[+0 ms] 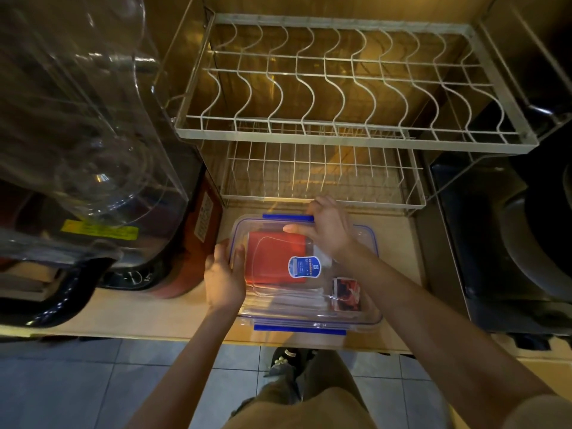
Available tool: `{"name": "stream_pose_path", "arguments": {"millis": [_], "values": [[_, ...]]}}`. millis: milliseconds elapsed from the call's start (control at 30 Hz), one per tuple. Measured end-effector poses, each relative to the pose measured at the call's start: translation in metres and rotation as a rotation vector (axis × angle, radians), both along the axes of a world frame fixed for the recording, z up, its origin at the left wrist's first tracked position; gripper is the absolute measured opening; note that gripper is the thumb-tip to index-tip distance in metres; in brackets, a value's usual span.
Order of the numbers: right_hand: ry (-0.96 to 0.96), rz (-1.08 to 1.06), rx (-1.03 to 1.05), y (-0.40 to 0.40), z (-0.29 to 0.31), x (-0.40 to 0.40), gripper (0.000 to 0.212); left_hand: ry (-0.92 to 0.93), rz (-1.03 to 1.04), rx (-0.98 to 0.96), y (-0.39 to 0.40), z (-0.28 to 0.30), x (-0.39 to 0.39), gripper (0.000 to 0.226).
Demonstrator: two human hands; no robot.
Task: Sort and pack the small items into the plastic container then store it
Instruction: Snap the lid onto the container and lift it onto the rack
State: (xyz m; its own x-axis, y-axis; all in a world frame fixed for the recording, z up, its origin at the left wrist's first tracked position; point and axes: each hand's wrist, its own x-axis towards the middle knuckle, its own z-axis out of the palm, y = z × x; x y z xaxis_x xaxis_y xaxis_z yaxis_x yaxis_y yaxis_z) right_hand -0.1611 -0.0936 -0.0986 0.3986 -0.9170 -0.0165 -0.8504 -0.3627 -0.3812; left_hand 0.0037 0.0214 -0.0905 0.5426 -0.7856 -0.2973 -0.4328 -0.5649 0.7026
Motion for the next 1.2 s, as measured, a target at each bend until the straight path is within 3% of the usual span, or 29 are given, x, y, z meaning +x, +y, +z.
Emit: {"name": "stream_pose_path", "arguments": {"millis": [100,267,467,533,633,733,900,1200], "values": [[-0.013,0.003,-0.044,0.003,0.003,0.0,0.061,0.004,-0.006,-0.003,0.0,-0.001,0.001,0.041],[0.146,0.037,-0.049,0.014,0.016,0.002,0.058,-0.009,-0.018,-0.001,0.0,-0.002,0.002,0.042],[0.009,0.121,-0.101,0.105,0.016,-0.023,0.054,-0.041,-0.048,0.009,0.0,-0.005,0.004,0.045],[0.091,0.182,-0.136,0.134,0.006,-0.03,0.062,-0.046,-0.046,0.003,0.0,-0.004,0.004,0.044],[0.263,0.256,-0.154,0.149,-0.01,-0.036,0.092,-0.046,-0.048,0.002,0.0,-0.004,0.004,0.044],[0.339,0.271,-0.203,0.148,-0.014,-0.034,0.101,-0.054,-0.052,-0.001,0.0,-0.004,0.004,0.045],[0.329,0.316,-0.242,0.149,-0.016,-0.041,0.099,-0.062,-0.057,-0.007,0.001,-0.004,0.004,0.046],[0.201,0.403,-0.166,0.143,-0.018,-0.053,0.058,-0.061,-0.054,-0.021,0.002,-0.006,0.004,0.048]]}}
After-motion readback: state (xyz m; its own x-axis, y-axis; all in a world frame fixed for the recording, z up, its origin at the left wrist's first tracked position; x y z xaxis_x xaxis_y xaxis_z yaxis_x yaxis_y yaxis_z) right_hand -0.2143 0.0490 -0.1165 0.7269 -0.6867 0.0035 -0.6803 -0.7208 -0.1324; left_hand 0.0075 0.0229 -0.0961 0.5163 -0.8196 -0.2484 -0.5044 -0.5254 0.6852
